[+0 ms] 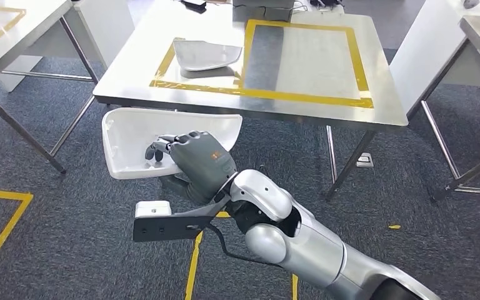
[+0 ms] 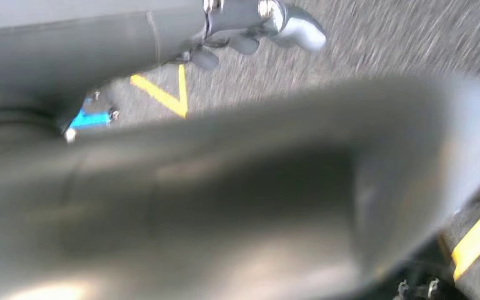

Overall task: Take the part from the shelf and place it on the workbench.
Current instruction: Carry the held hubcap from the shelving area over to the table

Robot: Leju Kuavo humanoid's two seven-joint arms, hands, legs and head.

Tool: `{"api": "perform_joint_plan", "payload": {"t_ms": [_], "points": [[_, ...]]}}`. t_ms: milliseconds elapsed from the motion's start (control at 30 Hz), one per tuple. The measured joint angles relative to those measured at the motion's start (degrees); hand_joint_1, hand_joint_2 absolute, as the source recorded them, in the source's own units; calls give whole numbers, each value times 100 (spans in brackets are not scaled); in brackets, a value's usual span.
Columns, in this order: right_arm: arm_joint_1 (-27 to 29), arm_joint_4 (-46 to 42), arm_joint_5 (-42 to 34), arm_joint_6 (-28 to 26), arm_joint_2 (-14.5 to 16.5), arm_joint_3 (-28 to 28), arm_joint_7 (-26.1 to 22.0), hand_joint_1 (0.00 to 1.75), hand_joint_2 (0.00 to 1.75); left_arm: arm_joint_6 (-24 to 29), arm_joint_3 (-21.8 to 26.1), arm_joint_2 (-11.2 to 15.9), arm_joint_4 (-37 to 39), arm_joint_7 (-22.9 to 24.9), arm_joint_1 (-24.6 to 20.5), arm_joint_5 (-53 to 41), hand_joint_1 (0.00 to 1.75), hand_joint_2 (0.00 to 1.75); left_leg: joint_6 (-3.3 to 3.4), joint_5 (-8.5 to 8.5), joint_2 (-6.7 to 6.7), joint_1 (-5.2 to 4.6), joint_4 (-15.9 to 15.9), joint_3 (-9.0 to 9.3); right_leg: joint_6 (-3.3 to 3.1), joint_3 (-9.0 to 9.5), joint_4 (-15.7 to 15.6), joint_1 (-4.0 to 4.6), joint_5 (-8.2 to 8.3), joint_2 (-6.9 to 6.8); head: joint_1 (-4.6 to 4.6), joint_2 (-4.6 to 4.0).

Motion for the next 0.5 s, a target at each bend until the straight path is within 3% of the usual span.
{"api": "perform_joint_plan", "payload": {"t_ms": [67, 133, 200, 233, 267, 333, 367, 400, 500], "points": [[-20, 3, -2, -45, -3, -32, 29, 175, 175, 0, 1, -1, -2, -5, 1, 0, 0, 0, 54, -118, -11, 6, -25, 143, 47, -412, 621, -13, -50, -22, 9, 0], [-34, 20, -4, -79, -15, -82, 62, 175, 175, 0, 1, -1, -2, -14, 5, 0, 0, 0, 72, -264, -16, 5, -29, 296, 76, -933, 1182, -17, -365, -29, 9, -1], [-48, 50, -11, -107, -38, -152, 91, 175, 175, 0, 1, -1, -1, -25, 18, -7, 0, 0, 66, -424, -25, 4, -29, 490, 85, -1249, 1235, -23, -580, -34, 9, -1], [-59, 65, -17, -129, -52, -199, 99, 175, 175, 0, 1, -1, -1, -29, 24, -13, 0, 0, 58, -510, -30, 3, -29, 605, 79, -1302, 1031, -25, -476, -38, 10, 0], [-71, 83, -25, -157, -71, -253, 106, 175, 175, 0, 1, -1, -1, -33, 28, -20, 0, 0, 49, -597, -34, 2, -35, 696, 62, -1311, 719, -26, -190, -45, 11, 0], [-96, 147, -48, -220, -121, -372, 110, 175, 175, 0, 1, -2, 11, -32, 24, -27, 0, 0, 10, -764, -51, -12, -20, 867, 11, -1324, 52, -7, 594, -73, 10, -1], [-106, 179, -62, -244, -144, -431, 117, 175, 175, 0, 1, -3, 14, -31, 17, -27, 0, 0, -22, -838, -59, -15, -26, 914, -19, -1312, -139, 13, 874, -82, 4, 0], [-129, 210, -78, -267, -161, -492, 126, 175, 175, 0, 1, -3, 15, -28, 14, -28, 0, 0, -61, -883, -68, -19, -10, 990, -53, -1295, -235, 28, 976, -85, -2, 0], [-317, 254, -119, -305, -159, -668, 154, 175, 175, 0, 2, -7, -3, -20, 1, -30, 0, 0, -158, -881, -53, -12, 191, 1051, -182, -1061, -284, 16, 884, -57, -7, -1]]}}
